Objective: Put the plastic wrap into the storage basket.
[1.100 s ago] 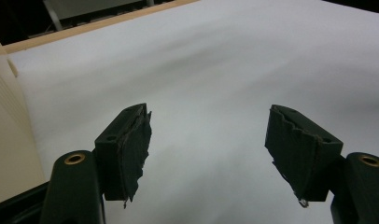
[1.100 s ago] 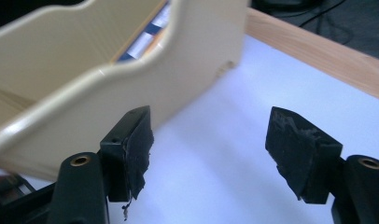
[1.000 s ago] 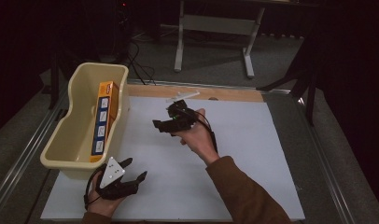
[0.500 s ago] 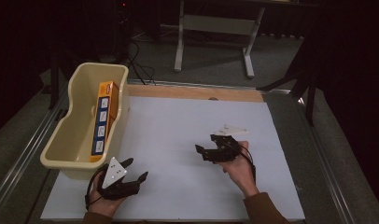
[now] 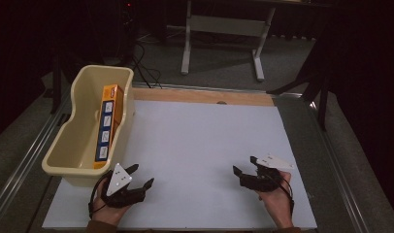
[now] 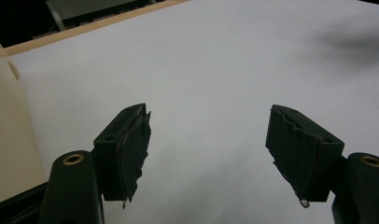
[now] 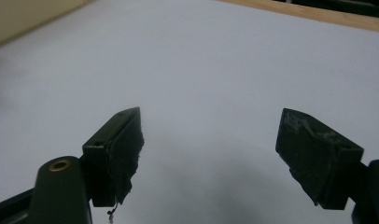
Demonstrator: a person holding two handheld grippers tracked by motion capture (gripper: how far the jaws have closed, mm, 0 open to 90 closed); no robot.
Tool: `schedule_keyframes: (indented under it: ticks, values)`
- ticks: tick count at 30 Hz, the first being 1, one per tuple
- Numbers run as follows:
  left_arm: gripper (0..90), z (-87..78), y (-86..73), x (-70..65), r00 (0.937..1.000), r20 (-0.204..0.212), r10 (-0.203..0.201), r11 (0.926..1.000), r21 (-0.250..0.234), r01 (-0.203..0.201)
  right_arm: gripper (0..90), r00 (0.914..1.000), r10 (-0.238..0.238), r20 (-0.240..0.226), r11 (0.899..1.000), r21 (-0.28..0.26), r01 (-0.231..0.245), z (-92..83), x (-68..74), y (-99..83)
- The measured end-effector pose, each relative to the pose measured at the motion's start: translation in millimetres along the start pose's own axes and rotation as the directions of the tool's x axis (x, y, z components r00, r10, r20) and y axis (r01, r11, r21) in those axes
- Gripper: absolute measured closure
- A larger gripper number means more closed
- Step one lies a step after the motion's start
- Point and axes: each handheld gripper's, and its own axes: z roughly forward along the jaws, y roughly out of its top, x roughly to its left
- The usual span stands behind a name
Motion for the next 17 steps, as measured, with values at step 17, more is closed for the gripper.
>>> schedule_keyframes:
  ticks: [17]
  values:
    - [30.1,-0.9,1.3,-0.8,0.9999,-0.006,0.011,0.9999,-0.003,-0.011,21.2,0.9987,0.018,0.048,0.996,-0.092,-0.014,-40.4,-12.0,-33.9]
